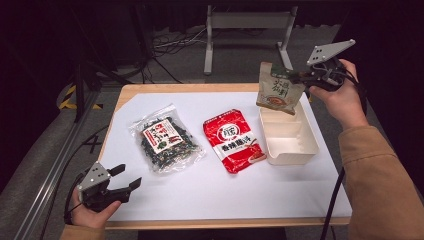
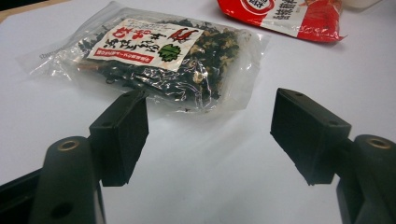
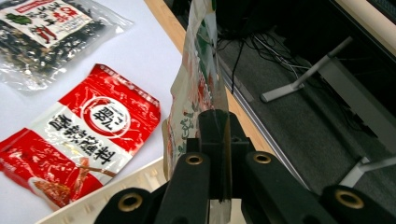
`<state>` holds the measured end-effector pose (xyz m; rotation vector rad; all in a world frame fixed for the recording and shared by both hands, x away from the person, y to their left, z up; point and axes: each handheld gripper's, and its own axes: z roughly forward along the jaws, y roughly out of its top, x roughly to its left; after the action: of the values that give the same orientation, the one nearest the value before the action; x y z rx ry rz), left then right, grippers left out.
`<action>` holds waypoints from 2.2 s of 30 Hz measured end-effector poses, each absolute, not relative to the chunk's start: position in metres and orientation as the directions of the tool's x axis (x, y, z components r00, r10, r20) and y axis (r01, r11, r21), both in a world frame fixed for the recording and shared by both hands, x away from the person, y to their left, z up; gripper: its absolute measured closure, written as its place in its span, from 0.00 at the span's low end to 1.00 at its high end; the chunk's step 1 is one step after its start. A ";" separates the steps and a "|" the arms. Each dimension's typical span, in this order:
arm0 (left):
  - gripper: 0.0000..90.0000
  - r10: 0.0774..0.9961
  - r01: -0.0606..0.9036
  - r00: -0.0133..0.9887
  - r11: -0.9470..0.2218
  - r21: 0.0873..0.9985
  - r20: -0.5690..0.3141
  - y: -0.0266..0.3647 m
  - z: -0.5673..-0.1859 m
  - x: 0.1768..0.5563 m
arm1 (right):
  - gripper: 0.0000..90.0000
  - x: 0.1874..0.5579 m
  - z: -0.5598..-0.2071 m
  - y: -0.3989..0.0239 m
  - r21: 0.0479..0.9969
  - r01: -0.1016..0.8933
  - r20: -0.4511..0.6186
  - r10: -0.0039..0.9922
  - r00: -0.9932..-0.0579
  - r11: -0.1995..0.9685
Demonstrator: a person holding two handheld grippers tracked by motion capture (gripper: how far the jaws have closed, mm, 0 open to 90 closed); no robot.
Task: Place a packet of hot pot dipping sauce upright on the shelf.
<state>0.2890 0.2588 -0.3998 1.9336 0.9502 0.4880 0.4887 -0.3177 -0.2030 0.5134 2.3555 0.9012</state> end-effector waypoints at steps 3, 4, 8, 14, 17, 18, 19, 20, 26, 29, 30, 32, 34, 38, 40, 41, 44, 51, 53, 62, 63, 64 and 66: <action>0.31 0.777 0.425 0.629 -0.303 0.853 -0.038 0.259 -0.400 0.289 | 1.00 0.495 -0.205 -0.323 0.693 0.145 -0.377 0.526 -0.762 0.706; 0.31 0.776 0.426 0.629 -0.301 0.853 -0.040 0.258 -0.401 0.290 | 1.00 0.500 -0.207 -0.325 0.692 0.145 -0.384 0.531 -0.755 0.707; 0.31 0.773 0.425 0.634 -0.306 0.852 -0.039 0.257 -0.401 0.291 | 1.00 0.509 -0.210 -0.327 0.674 0.141 -0.402 0.520 -0.753 0.725; 0.31 0.774 0.427 0.632 -0.305 0.851 -0.040 0.258 -0.401 0.291 | 1.00 0.520 -0.217 -0.329 0.649 0.147 -0.416 0.511 -0.752 0.746; 0.31 0.774 0.427 0.632 -0.304 0.851 -0.041 0.258 -0.402 0.292 | 1.00 0.525 -0.221 -0.331 0.649 0.162 -0.405 0.518 -0.754 0.743; 0.31 0.774 0.431 0.632 -0.301 0.851 -0.046 0.258 -0.402 0.292 | 1.00 0.528 -0.223 -0.331 0.647 0.171 -0.401 0.522 -0.753 0.743; 0.31 0.774 0.432 0.632 -0.302 0.850 -0.046 0.258 -0.402 0.292 | 1.00 0.529 -0.224 -0.331 0.646 0.175 -0.399 0.523 -0.753 0.743; 0.31 0.773 0.430 0.633 -0.304 0.850 -0.044 0.258 -0.402 0.292 | 1.00 0.530 -0.225 -0.331 0.641 0.180 -0.398 0.523 -0.754 0.746; 0.31 0.773 0.430 0.633 -0.305 0.850 -0.043 0.258 -0.402 0.292 | 1.00 0.537 -0.232 -0.328 0.624 0.191 -0.395 0.517 -0.760 0.758; 0.31 0.773 0.432 0.633 -0.303 0.849 -0.045 0.258 -0.402 0.292 | 1.00 0.541 -0.235 -0.328 0.612 0.202 -0.389 0.513 -0.765 0.765; 0.31 0.773 0.432 0.633 -0.304 0.849 -0.046 0.258 -0.402 0.292 | 1.00 0.541 -0.236 -0.328 0.614 0.208 -0.386 0.519 -0.763 0.762; 0.31 0.772 0.432 0.634 -0.305 0.849 -0.045 0.258 -0.402 0.293 | 1.00 0.542 -0.238 -0.327 0.607 0.208 -0.386 0.513 -0.766 0.767; 0.31 0.771 0.432 0.635 -0.306 0.849 -0.045 0.258 -0.402 0.293 | 1.00 0.543 -0.240 -0.326 0.602 0.210 -0.383 0.509 -0.771 0.770; 0.31 0.772 0.429 0.635 -0.307 0.849 -0.041 0.257 -0.402 0.293 | 1.00 0.543 -0.243 -0.322 0.591 0.210 -0.378 0.497 -0.781 0.779; 0.31 0.771 0.429 0.635 -0.308 0.849 -0.041 0.257 -0.402 0.293 | 1.00 0.544 -0.244 -0.321 0.590 0.206 -0.378 0.492 -0.784 0.781; 0.31 0.771 0.431 0.635 -0.307 0.848 -0.044 0.257 -0.402 0.293 | 1.00 0.543 -0.245 -0.320 0.588 0.202 -0.377 0.487 -0.788 0.783; 0.31 0.771 0.429 0.636 -0.311 0.848 -0.039 0.257 -0.402 0.293 | 1.00 0.543 -0.246 -0.317 0.587 0.194 -0.369 0.472 -0.800 0.786; 0.31 0.769 0.427 0.638 -0.307 0.850 -0.042 0.256 -0.402 0.294 | 1.00 0.543 -0.254 -0.309 0.560 0.191 -0.359 0.444 -0.821 0.806; 0.31 0.768 0.428 0.639 -0.308 0.850 -0.043 0.256 -0.402 0.294 | 1.00 0.544 -0.257 -0.310 0.562 0.198 -0.354 0.450 -0.820 0.803; 0.31 0.768 0.431 0.639 -0.310 0.847 -0.044 0.256 -0.403 0.294 | 0.99 0.548 -0.271 -0.321 0.554 0.271 -0.319 0.501 -0.804 0.787; 0.31 0.768 0.431 0.640 -0.311 0.847 -0.043 0.256 -0.402 0.295 | 0.99 0.548 -0.271 -0.323 0.554 0.274 -0.318 0.504 -0.803 0.786; 0.31 0.767 0.432 0.641 -0.313 0.846 -0.043 0.256 -0.402 0.295 | 0.99 0.548 -0.272 -0.324 0.556 0.280 -0.316 0.510 -0.800 0.783; 0.31 0.767 0.432 0.640 -0.311 0.846 -0.045 0.256 -0.403 0.295 | 0.99 0.547 -0.274 -0.326 0.559 0.291 -0.310 0.521 -0.795 0.776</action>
<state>0.2947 0.2558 -0.4025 1.9508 0.9421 0.4640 0.5473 -0.3264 -0.2738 0.6113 2.5136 0.6878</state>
